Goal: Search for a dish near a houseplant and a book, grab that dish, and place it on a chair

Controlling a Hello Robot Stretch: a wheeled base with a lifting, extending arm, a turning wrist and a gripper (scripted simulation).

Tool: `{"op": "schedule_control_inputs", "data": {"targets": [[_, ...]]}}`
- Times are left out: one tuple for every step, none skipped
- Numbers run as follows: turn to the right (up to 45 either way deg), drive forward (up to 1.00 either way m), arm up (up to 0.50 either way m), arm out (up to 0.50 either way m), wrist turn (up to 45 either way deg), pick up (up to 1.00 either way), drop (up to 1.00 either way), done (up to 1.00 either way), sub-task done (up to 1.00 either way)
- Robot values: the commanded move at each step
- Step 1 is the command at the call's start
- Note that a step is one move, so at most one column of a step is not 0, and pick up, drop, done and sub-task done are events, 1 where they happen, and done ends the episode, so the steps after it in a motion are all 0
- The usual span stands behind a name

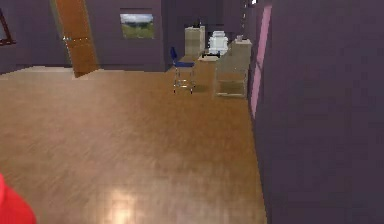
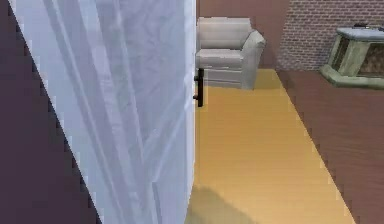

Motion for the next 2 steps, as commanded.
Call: {"op": "schedule_control_inputs", "data": {"targets": [[0.0, 0.50, 0.00, 0.00, 0.0, 0.00, 0.00, 0.00, 0.00], [-45.0, 0.00, 0.00, 0.00, 0.0, 0.00, 0.00, 0.00, 0.00]]}}
